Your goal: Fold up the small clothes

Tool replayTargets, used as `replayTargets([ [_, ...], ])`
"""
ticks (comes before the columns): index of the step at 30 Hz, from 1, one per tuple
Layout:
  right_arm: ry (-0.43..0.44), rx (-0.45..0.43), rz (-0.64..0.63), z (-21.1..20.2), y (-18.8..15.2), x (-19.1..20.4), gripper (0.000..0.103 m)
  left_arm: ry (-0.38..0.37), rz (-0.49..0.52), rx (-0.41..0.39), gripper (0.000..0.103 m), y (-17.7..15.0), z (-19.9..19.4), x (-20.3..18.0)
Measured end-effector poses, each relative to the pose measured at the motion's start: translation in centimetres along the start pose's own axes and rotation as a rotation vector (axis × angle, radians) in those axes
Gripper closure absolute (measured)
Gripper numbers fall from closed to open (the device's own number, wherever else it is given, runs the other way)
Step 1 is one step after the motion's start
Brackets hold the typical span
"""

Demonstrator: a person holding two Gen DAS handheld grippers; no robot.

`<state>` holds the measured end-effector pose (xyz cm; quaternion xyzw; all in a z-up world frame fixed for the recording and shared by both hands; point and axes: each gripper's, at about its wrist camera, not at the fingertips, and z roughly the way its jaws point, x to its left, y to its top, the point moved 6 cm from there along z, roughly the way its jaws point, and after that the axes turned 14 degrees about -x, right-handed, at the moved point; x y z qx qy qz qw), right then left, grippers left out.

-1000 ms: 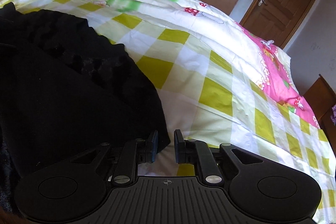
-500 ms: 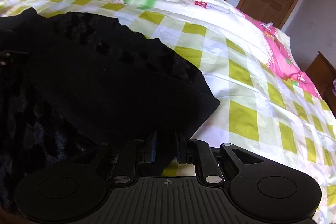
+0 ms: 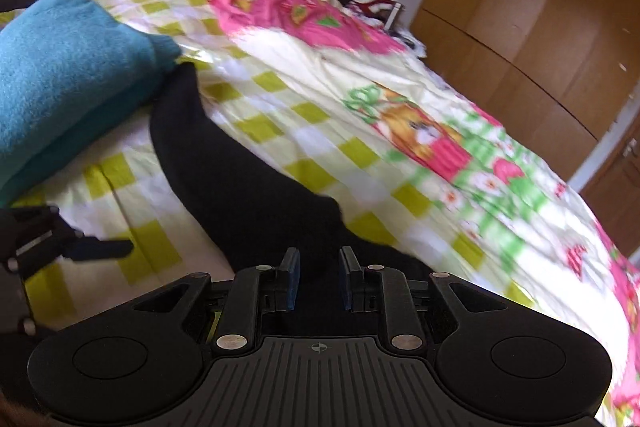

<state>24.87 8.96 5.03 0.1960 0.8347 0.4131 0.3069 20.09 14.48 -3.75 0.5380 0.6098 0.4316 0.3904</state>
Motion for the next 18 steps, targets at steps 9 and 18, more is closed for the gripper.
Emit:
replayTargets([
  [9,0.22,0.039,-0.111,15.9,6.5,12.7,0.076,0.022,-0.063,0.014,0.025,-1.0,1.2,5.0],
  [18,0.218,0.009,-0.215,20.2,6.5,17.4,0.07,0.022,-0.169,0.034,0.025,-2.1,2.7,8.0],
])
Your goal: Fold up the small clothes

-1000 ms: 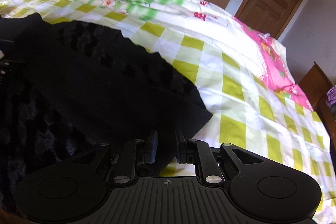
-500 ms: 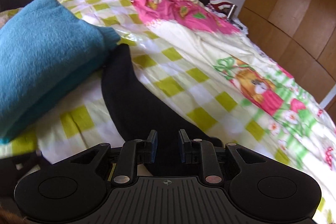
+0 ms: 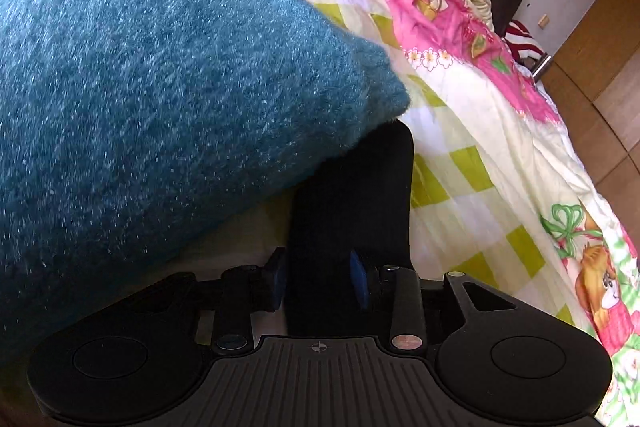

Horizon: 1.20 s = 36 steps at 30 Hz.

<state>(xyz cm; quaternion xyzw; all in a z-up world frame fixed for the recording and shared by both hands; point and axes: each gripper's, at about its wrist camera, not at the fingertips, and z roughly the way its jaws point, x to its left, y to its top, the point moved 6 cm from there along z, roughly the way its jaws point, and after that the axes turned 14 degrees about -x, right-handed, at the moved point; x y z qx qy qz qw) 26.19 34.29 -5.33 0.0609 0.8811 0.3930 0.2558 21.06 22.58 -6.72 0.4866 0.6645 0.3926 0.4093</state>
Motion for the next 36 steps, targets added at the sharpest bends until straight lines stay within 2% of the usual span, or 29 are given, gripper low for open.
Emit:
replayTargets([
  [2,0.038,-0.03,0.015,-0.9,0.5,0.4,0.07,-0.001,-0.011,-0.002,0.025,0.0,0.2,0.0],
  [4,-0.025,-0.005,-0.074,0.0,-0.2,0.6,0.071,0.007,-0.018,-0.005,0.025,-0.1,0.1,0.0],
  [5,-0.067,0.014,-0.074,0.6,-0.4,0.3,0.072,0.012,-0.018,-0.006,0.025,-0.1,0.1,0.0],
  [6,-0.078,0.018,-0.028,0.8,-0.2,-0.2,0.074,0.015,-0.018,-0.005,0.026,-0.2,0.1,-0.1],
  [7,-0.091,0.023,0.026,0.8,0.1,-0.7,0.095,0.017,-0.021,-0.007,0.025,-0.2,0.1,-0.1],
  [8,-0.117,0.025,0.078,0.4,0.5,-1.4,0.094,0.019,-0.027,-0.009,0.025,-0.3,0.0,0.0],
  [13,-0.141,-0.11,0.299,-6.2,2.5,-6.9,0.095,0.011,-0.038,-0.03,0.025,0.0,-0.7,-0.1],
  [17,-0.218,-0.247,0.622,-16.3,0.7,-14.2,0.095,-0.01,0.024,-0.087,0.025,1.0,-1.8,-1.7],
  [19,-0.277,-0.3,0.749,-21.3,-2.0,-17.1,0.095,-0.038,0.044,-0.109,0.025,1.3,-2.5,-3.0],
  [21,-0.367,-0.324,0.836,-26.6,-6.0,-18.9,0.095,-0.065,0.077,-0.131,0.025,1.5,-3.4,-4.8],
  [25,-0.518,-0.327,1.002,-33.3,-15.3,-20.6,0.094,-0.111,0.171,-0.153,0.024,1.6,-4.3,-8.7],
  [30,-0.693,-0.198,1.189,-34.1,-27.9,-22.4,0.093,-0.163,0.346,-0.121,0.023,0.8,-4.5,-14.3],
  [32,-0.682,-0.172,1.266,-33.8,-31.1,-22.1,0.091,-0.187,0.448,-0.111,0.022,0.5,-4.4,-16.8],
  [34,-0.661,-0.196,1.34,-33.8,-32.8,-21.6,0.086,-0.196,0.557,-0.123,0.022,0.2,-4.1,-18.8],
  [36,-0.631,-0.231,1.393,-33.9,-33.6,-21.1,0.085,-0.204,0.62,-0.128,0.022,0.4,-3.7,-20.2],
])
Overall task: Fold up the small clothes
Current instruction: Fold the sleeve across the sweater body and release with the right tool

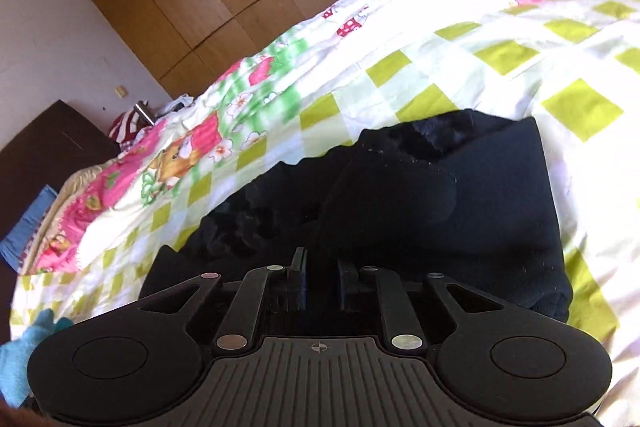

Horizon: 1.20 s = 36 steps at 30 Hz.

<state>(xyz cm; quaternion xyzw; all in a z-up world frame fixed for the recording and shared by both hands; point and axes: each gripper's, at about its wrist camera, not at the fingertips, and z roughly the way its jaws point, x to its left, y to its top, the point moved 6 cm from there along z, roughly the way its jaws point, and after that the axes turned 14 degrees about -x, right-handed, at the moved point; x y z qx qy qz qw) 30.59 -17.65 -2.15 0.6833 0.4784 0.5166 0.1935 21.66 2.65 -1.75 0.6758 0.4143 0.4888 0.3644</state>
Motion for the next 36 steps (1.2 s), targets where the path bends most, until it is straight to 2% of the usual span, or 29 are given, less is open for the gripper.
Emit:
replayTargets([
  [2,0.009,-0.01,0.02,-0.5,0.1,-1.0,0.074,-0.009,0.007,0.008,0.022,0.6,0.7,-0.4],
  [6,0.012,-0.032,0.093,-0.7,0.9,-2.5,0.07,-0.002,-0.02,0.036,0.022,0.7,2.0,-0.1],
  [9,-0.015,-0.059,0.153,-1.1,1.7,-3.8,0.059,0.006,-0.007,0.056,0.022,0.3,3.0,-0.1],
  [15,-0.078,-0.06,0.167,-2.6,1.7,-4.5,0.055,-0.001,-0.038,0.065,0.022,-0.2,3.3,-0.3],
  [18,-0.062,-0.072,0.217,-3.9,1.5,-4.6,0.053,-0.011,-0.037,0.055,0.022,-0.2,2.9,-0.5],
  [21,-0.054,-0.076,0.222,-4.3,1.2,-4.6,0.042,-0.022,-0.013,0.043,0.022,-0.2,2.7,-0.9],
  [22,-0.064,-0.071,0.218,-4.0,1.1,-4.7,0.043,-0.024,-0.01,0.043,0.022,-0.2,2.7,-0.9],
  [23,-0.096,-0.072,0.218,-3.6,0.9,-5.0,0.049,-0.024,-0.01,0.046,0.022,-0.2,2.7,-1.0],
  [24,-0.116,-0.07,0.218,-3.2,0.8,-5.2,0.061,-0.024,-0.013,0.048,0.022,-0.2,2.7,-0.9],
  [25,-0.135,-0.061,0.23,-2.8,0.8,-5.5,0.087,-0.023,-0.017,0.049,0.022,-0.2,2.7,-0.9],
  [26,-0.141,-0.045,0.259,-2.3,0.8,-5.8,0.091,-0.022,-0.022,0.048,0.022,-0.1,2.6,-0.8],
  [29,-0.093,-0.064,0.261,-2.2,2.4,-4.8,0.094,-0.022,-0.023,0.039,0.022,0.5,2.5,-0.4],
  [32,0.051,-0.176,0.193,-4.5,5.4,-1.6,0.094,-0.002,-0.037,-0.001,0.022,1.8,2.3,0.4],
  [33,0.066,-0.199,0.186,-5.0,6.0,-1.3,0.094,-0.002,-0.055,-0.009,0.022,2.2,2.2,0.6],
  [35,0.026,-0.216,0.152,-4.9,6.2,-2.2,0.094,-0.012,-0.091,-0.01,0.021,2.5,2.6,0.6],
  [36,-0.016,-0.192,0.124,-4.1,5.8,-3.1,0.094,-0.02,-0.095,0.001,0.021,2.3,2.9,0.3],
])
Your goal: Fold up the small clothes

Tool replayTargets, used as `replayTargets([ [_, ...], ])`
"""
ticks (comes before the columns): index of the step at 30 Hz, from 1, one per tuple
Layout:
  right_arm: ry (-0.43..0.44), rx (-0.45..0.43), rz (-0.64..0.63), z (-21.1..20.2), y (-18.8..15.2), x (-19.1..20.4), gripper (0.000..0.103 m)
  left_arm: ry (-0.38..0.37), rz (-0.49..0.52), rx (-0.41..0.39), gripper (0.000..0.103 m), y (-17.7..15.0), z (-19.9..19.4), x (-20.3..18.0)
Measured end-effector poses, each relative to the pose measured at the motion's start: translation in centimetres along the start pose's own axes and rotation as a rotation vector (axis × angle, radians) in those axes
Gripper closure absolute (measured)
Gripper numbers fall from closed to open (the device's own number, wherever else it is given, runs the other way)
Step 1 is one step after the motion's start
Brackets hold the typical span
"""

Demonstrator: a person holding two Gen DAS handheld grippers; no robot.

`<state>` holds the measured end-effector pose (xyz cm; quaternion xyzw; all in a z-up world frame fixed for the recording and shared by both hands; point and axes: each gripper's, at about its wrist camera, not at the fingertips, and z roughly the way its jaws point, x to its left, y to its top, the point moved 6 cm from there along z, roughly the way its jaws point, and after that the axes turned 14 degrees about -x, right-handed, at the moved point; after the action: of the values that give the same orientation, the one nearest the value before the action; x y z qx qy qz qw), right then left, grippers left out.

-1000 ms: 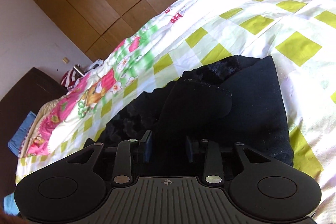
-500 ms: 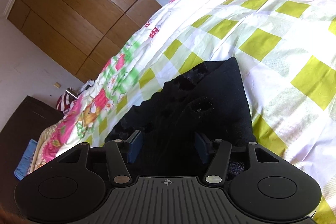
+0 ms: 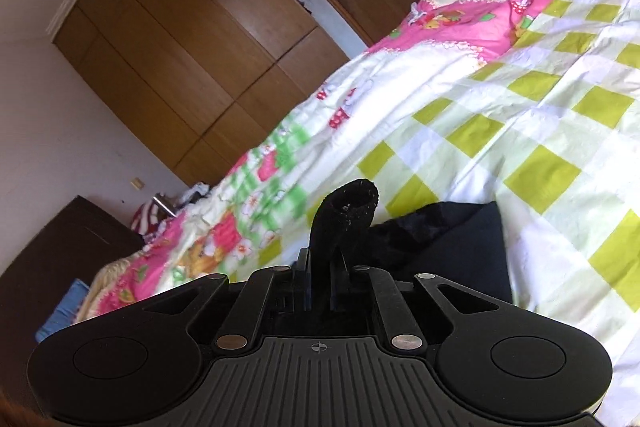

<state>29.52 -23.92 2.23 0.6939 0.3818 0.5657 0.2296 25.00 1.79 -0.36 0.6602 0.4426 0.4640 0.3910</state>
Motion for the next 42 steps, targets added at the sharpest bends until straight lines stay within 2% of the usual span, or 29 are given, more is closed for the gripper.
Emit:
replayTargets([
  [2,-0.161,0.115,-0.057,2.2,-2.2,-3.2,0.09,-0.014,0.028,0.054,0.021,-1.4,1.3,-0.9],
  [3,-0.197,0.168,-0.062,2.5,-3.2,-4.3,0.09,-0.02,0.052,0.1,0.021,-2.4,2.0,-1.4],
  [4,-0.196,0.18,-0.061,2.3,-3.5,-4.6,0.09,-0.023,0.067,0.15,0.021,-3.6,2.5,-1.8],
  [5,-0.189,0.156,-0.067,1.5,-3.6,-4.7,0.087,-0.027,0.062,0.174,0.021,-4.4,2.5,-1.9],
  [7,-0.193,0.107,-0.109,-0.1,-3.0,-4.3,0.081,-0.033,0.04,0.164,0.021,-4.7,1.7,-1.4],
  [10,-0.21,0.029,-0.197,-2.2,-1.8,-3.4,0.081,-0.016,0.011,0.138,0.021,-3.9,0.0,0.0],
  [12,-0.182,-0.032,-0.256,-3.2,-0.8,-2.2,0.081,-0.002,-0.019,0.101,0.021,-2.9,-0.9,1.1],
  [14,-0.13,-0.047,-0.337,-3.0,-0.9,-0.3,0.081,0.019,-0.052,0.052,0.021,-1.5,-0.9,2.0],
  [17,-0.055,0.001,-0.392,-1.0,-2.6,1.6,0.081,0.051,-0.082,0.005,0.021,0.2,0.7,2.6],
  [19,-0.035,0.044,-0.417,0.6,-3.9,2.2,0.081,0.073,-0.087,-0.005,0.021,0.5,2.4,2.7],
  [22,-0.043,0.074,-0.424,2.6,-5.1,1.8,0.08,0.124,-0.078,0.056,0.021,-0.9,5.3,3.4],
  [23,-0.072,0.091,-0.418,3.2,-5.4,1.2,0.075,0.146,-0.057,0.116,0.021,-2.3,6.4,3.8],
  [24,-0.123,0.125,-0.409,3.8,-5.7,0.2,0.074,0.164,-0.037,0.175,0.019,-3.6,7.2,4.1],
  [25,-0.133,0.167,-0.4,4.4,-6.2,-0.8,0.074,0.154,-0.046,0.195,0.019,-4.5,7.4,4.4],
  [27,-0.104,0.156,-0.423,4.2,-6.2,-1.1,0.075,0.127,-0.086,0.161,0.018,-5.1,6.5,5.0],
  [31,-0.081,0.156,-0.443,3.0,-5.5,-0.4,0.074,0.131,-0.098,0.15,0.016,-4.6,5.4,5.5],
  [33,-0.062,0.162,-0.494,1.8,-5.4,-0.1,0.073,0.126,-0.089,0.144,0.016,-4.3,4.4,5.6],
  [34,-0.065,0.188,-0.526,1.6,-5.8,-0.4,0.07,0.118,-0.076,0.146,0.016,-4.5,4.1,5.5],
  [36,-0.076,0.238,-0.568,1.5,-6.7,-1.1,0.072,0.102,-0.043,0.169,0.014,-5.2,3.9,5.2],
  [39,-0.079,0.217,-0.544,-0.4,-5.8,-0.3,0.07,0.119,-0.032,0.201,0.014,-5.6,3.2,5.3],
  [42,-0.063,0.205,-0.548,-3.3,-5.0,-0.3,0.07,0.131,-0.055,0.178,0.014,-5.2,0.8,5.9],
])
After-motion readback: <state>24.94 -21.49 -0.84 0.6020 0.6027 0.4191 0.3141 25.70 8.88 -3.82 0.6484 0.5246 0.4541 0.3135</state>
